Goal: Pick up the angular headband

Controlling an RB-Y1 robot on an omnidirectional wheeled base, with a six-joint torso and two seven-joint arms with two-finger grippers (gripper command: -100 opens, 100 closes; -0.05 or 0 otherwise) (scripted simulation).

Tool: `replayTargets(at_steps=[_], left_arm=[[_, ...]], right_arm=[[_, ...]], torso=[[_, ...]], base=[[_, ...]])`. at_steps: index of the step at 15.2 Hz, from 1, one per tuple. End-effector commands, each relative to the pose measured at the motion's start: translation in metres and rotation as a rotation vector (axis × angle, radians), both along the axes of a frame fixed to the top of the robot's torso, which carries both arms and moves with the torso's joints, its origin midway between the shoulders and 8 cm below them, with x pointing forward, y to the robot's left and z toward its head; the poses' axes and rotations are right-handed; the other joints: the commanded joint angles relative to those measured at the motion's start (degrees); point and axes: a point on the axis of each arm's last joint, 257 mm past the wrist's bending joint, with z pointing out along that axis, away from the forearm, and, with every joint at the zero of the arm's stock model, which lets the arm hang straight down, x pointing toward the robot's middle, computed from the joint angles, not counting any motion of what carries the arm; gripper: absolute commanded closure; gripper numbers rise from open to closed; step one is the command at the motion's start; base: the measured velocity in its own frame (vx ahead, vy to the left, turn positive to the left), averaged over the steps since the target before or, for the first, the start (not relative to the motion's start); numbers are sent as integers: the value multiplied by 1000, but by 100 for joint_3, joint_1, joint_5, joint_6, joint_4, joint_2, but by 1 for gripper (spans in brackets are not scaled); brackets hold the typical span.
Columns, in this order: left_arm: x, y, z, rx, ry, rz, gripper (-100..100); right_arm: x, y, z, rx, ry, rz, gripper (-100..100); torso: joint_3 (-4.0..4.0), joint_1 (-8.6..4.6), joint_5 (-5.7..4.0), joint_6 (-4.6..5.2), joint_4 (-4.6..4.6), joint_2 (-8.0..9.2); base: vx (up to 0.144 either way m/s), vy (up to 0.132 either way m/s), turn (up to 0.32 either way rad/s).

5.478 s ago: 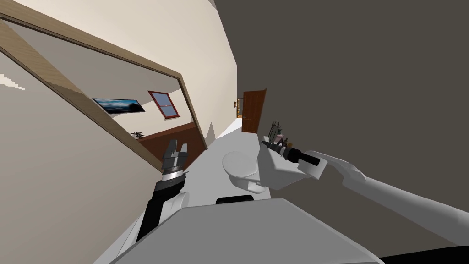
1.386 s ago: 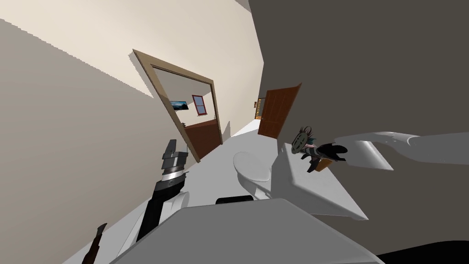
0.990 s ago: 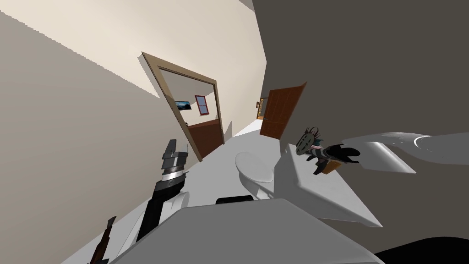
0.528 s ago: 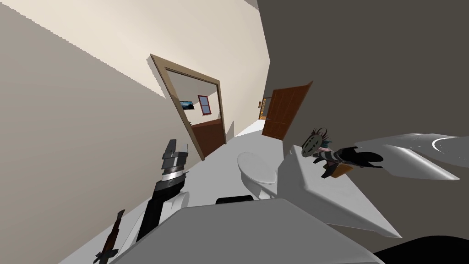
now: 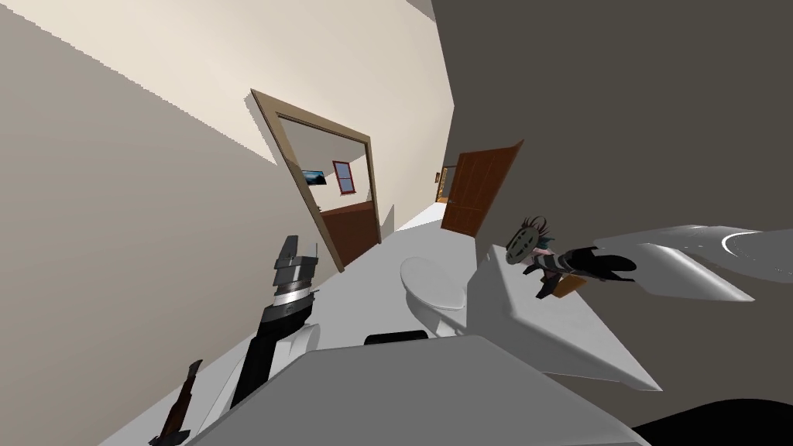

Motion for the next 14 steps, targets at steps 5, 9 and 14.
replayTargets(at_steps=[5,9,14], left_arm=[[0,0,0,0,0,0,0],[0,0,0,0,0,0,0],[0,0,0,0,0,0,0]], right_arm=[[26,32,2,-1,-36,20,100],[35,47,3,-7,-40,31,100],[52,82,5,5,-41,64,100]], torso=[[0,-17,-6,0,0,1],[-1,-10,-2,1,1,-2],[1,-7,0,2,2,1]], base=[[-4,-70,-85],[3,-48,-62],[-1,-55,-80]])
